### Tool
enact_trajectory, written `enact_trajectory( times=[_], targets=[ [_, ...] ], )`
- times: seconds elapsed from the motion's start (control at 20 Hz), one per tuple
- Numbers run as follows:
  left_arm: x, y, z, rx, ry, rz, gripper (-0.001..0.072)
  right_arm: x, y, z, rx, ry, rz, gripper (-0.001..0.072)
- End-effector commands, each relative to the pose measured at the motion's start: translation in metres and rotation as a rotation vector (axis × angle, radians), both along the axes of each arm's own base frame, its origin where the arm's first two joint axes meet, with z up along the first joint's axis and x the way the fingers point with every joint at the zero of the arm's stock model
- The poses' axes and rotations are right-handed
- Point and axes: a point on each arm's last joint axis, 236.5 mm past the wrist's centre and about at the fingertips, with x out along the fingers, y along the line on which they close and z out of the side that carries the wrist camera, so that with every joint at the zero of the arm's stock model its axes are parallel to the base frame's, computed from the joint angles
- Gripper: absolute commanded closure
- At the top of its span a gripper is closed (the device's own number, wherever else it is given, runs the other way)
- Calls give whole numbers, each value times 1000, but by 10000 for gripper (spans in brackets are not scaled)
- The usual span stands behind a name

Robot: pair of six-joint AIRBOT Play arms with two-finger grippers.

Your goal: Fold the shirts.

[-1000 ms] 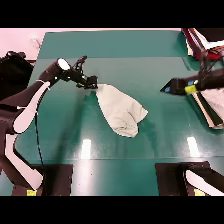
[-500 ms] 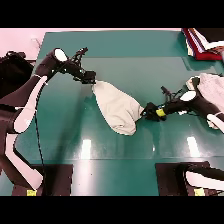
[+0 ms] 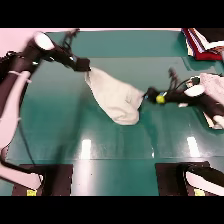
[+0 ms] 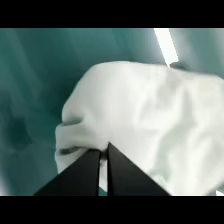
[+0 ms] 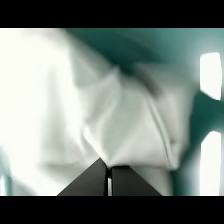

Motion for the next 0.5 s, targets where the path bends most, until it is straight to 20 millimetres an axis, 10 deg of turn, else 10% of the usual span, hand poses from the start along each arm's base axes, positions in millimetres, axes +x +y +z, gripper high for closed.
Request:
enact_trajectory(
  times=[0.0, 0.25, 0.45],
  targets=[
    [-66, 18, 136, -8, -291, -40, 685, -23, -13, 153, -47, -346, 99, 696],
    [-220, 57, 314, -113, -769, -2, 685, -104, -65, 306, -312, -609, 3, 696],
    [-270, 74, 355, -147, -926, 35, 686, -129, -86, 343, -376, -635, -78, 697]
  ],
)
